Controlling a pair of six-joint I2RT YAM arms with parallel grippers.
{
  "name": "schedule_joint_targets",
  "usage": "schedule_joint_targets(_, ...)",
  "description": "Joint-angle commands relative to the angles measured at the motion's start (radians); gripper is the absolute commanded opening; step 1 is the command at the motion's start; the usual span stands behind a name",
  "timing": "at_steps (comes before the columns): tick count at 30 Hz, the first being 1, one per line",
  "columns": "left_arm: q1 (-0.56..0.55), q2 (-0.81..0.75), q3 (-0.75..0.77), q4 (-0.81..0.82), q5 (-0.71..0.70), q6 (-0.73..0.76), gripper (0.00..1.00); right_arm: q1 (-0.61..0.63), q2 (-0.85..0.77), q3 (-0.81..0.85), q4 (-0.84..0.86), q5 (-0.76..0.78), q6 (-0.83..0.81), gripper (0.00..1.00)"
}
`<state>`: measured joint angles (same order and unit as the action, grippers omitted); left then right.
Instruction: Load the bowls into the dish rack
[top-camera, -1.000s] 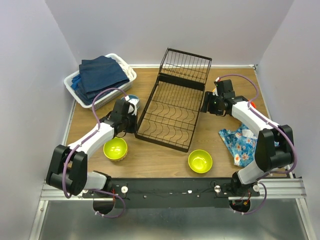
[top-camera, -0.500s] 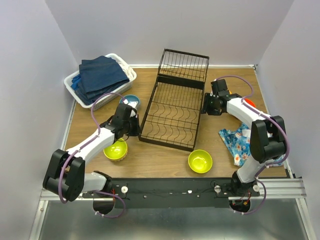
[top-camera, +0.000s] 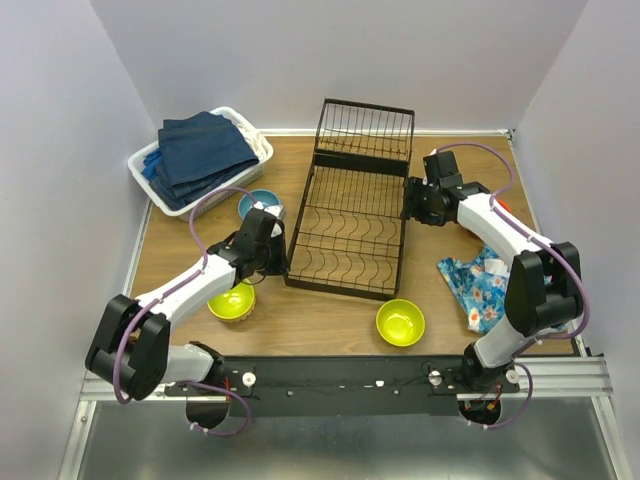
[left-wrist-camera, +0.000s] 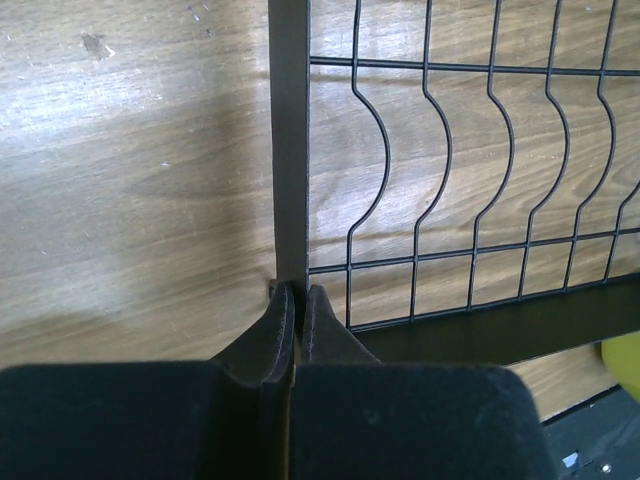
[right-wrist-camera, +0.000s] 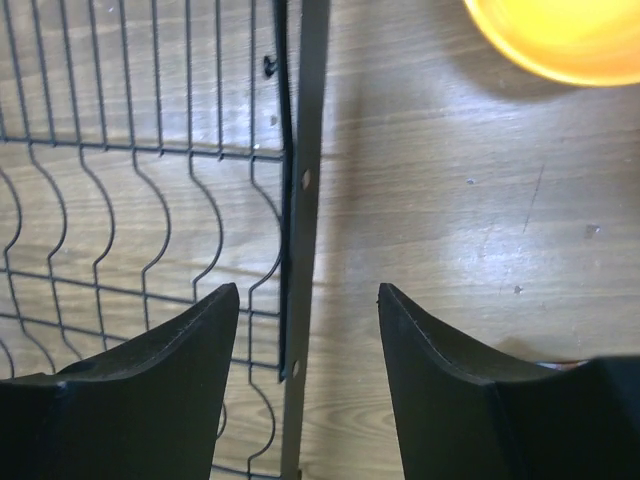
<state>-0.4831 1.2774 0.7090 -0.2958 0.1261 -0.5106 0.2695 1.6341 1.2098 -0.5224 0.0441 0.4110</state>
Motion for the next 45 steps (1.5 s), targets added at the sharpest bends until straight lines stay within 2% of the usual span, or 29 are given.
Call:
schedule_joint_targets(1, -0.022, 0.031, 0.064, -0.065, 0.027, -0.144, 0.00, 0.010, -0.029, -0.029, -0.007, -0.029, 0.020, 0.66)
schedule_joint_targets(6, -0.022, 0.033, 0.056, -0.016, 0.058, -0.169, 0.00, 0.008, -0.003, -0.050, 0.027, -0.032, 0.015, 0.64)
schedule_joint_targets(11, -0.022, 0.034, 0.070, -0.029, 0.047, -0.187, 0.00, 0.010, 0.058, -0.026, 0.045, -0.024, 0.015, 0.56)
schedule_joint_targets(15, -0.026, 0.051, 0.076, -0.020, 0.041, -0.206, 0.00, 0.010, 0.111, 0.016, 0.047, -0.006, -0.004, 0.42)
schedule_joint_targets(18, -0.047, 0.062, 0.073, 0.017, 0.070, -0.210, 0.00, 0.010, 0.148, 0.045, 0.047, 0.008, -0.041, 0.40)
schedule_joint_targets(20, -0.064, 0.065, 0.070, 0.040, 0.079, -0.212, 0.00, 0.010, 0.162, 0.053, 0.051, 0.019, -0.064, 0.31)
schedule_joint_targets(21, -0.074, 0.066, 0.070, 0.050, 0.092, -0.210, 0.00, 0.011, 0.165, 0.054, 0.053, 0.025, -0.090, 0.17)
schedule_joint_targets(24, -0.098, 0.080, 0.081, 0.064, 0.098, -0.200, 0.00, 0.010, 0.162, 0.051, 0.059, 0.045, -0.118, 0.01)
schedule_joint_targets(36, -0.153, 0.145, 0.116, 0.106, 0.129, -0.166, 0.00, 0.010, 0.139, 0.010, 0.131, 0.154, -0.196, 0.01)
schedule_joint_targets(39, -0.155, 0.140, 0.112, 0.121, 0.142, -0.164, 0.31, 0.008, 0.138, 0.002, 0.143, 0.134, -0.253, 0.01)
schedule_joint_targets(40, -0.155, 0.139, 0.106, 0.129, 0.153, -0.161, 0.51, 0.010, 0.138, 0.000, 0.148, 0.122, -0.267, 0.01)
schedule_joint_targets(43, -0.158, 0.119, 0.092, 0.168, 0.204, -0.137, 0.65, 0.010, 0.130, -0.009, 0.162, 0.116, -0.302, 0.01)
schedule_joint_targets(45, -0.158, 0.097, 0.083, 0.196, 0.233, -0.126, 0.69, 0.008, 0.130, -0.012, 0.164, 0.097, -0.320, 0.01)
